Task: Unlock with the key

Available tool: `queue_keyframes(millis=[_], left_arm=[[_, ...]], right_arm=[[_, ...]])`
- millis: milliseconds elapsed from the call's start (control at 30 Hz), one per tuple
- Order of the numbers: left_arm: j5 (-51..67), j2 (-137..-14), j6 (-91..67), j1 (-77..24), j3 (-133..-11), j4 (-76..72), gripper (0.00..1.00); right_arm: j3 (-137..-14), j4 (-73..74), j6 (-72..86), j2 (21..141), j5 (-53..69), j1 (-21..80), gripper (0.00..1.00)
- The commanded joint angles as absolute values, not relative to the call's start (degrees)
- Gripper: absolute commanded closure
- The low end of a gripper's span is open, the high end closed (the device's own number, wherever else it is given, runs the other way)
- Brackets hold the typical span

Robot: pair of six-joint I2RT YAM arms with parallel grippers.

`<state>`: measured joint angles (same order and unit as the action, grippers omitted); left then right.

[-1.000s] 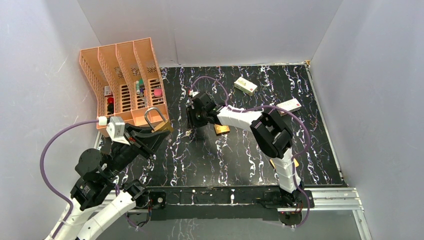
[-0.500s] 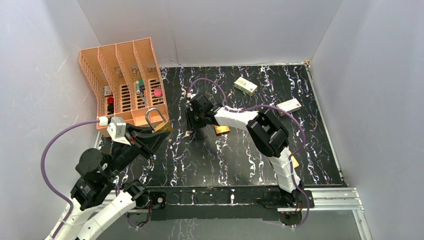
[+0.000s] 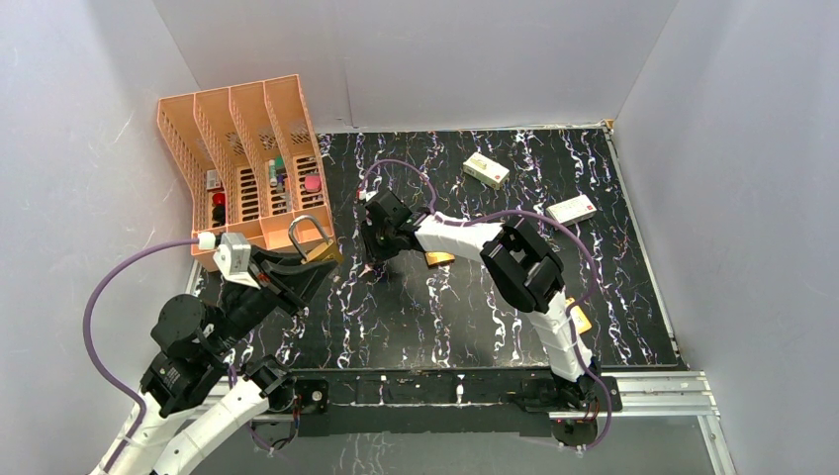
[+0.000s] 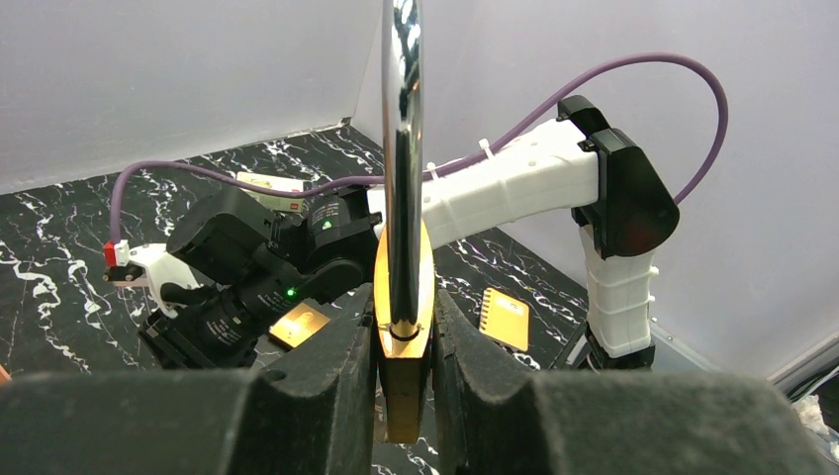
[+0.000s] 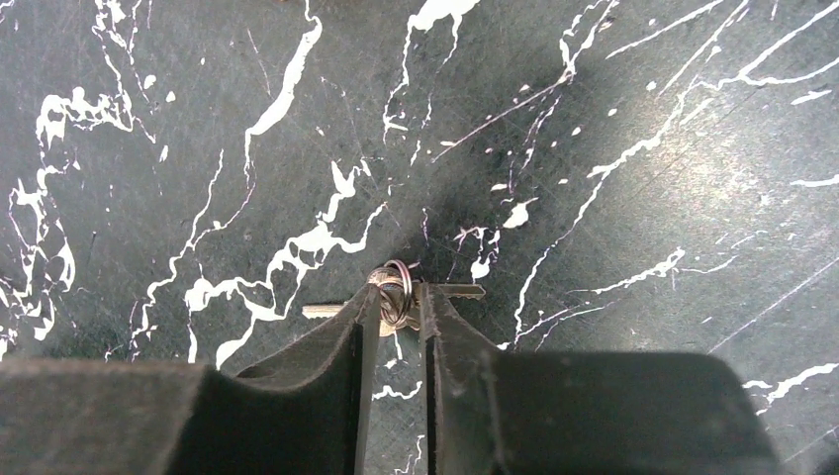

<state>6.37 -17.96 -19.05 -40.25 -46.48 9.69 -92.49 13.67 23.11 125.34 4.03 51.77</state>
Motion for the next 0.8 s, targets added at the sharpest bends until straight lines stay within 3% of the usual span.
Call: queue_keyframes(millis=[0, 233, 433, 767], left_arm=[[6.0, -16.6, -18.7, -40.2, -47.4, 5.2, 1.00], [6.1, -16.3, -18.8, -40.3, -47.3, 5.2, 1.00], [5.9, -16.3, -18.7, -40.3, -48.0, 5.2, 1.00], [5.8, -17.0, -18.4, -40.3, -48.6, 2.8, 1.00]], right_arm=[[-94.7, 14.9, 22.4, 126.2, 2.4, 51.8, 0.74], [-95.1, 14.5, 22.4, 125.8, 2.1, 51.9, 1.00], [-92.1, 12.8, 19.4, 117.8, 0.3, 51.8, 1.00], [-79.8, 12.2, 9.2, 86.9, -3.8, 51.9, 1.00]])
